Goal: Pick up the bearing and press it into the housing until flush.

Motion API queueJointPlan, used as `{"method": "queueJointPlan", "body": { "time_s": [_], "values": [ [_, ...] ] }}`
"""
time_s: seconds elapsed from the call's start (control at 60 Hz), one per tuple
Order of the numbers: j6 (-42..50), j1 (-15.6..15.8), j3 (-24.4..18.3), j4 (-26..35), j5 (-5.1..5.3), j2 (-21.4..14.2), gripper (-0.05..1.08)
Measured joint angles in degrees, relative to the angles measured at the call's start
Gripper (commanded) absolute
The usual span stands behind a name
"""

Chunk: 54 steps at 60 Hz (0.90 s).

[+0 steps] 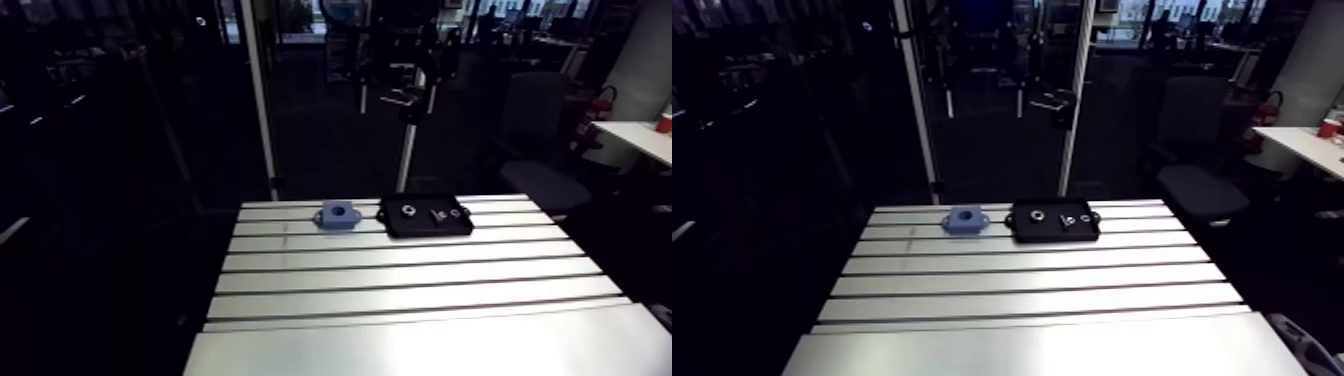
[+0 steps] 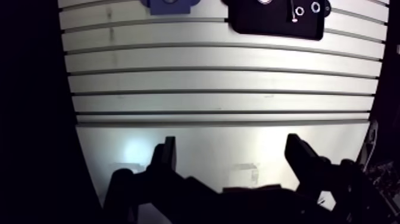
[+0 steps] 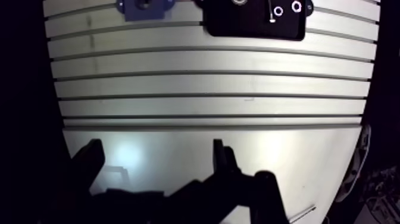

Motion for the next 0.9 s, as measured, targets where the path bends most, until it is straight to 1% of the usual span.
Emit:
{"method": "queueJointPlan", "body": {
  "time_s": [0.133,0.333,0.35,0.6,0.9],
  "values": [
    [-2.93,-2.1,0.59,-4.55,-0.09,1.87,0.0],
    [-6.03,-4.25,1.0,-8.72,-0.1,4.34,0.0],
    [-6.65,-4.7,1.02,-9.61,-0.09,5.06,0.0],
    [-8.8,-6.53,0.89,-13.83,-0.06,9.02,0.0],
    [-10.15,-7.96,0.85,-19.31,-0.07,14.04,0.0]
  ]
}}
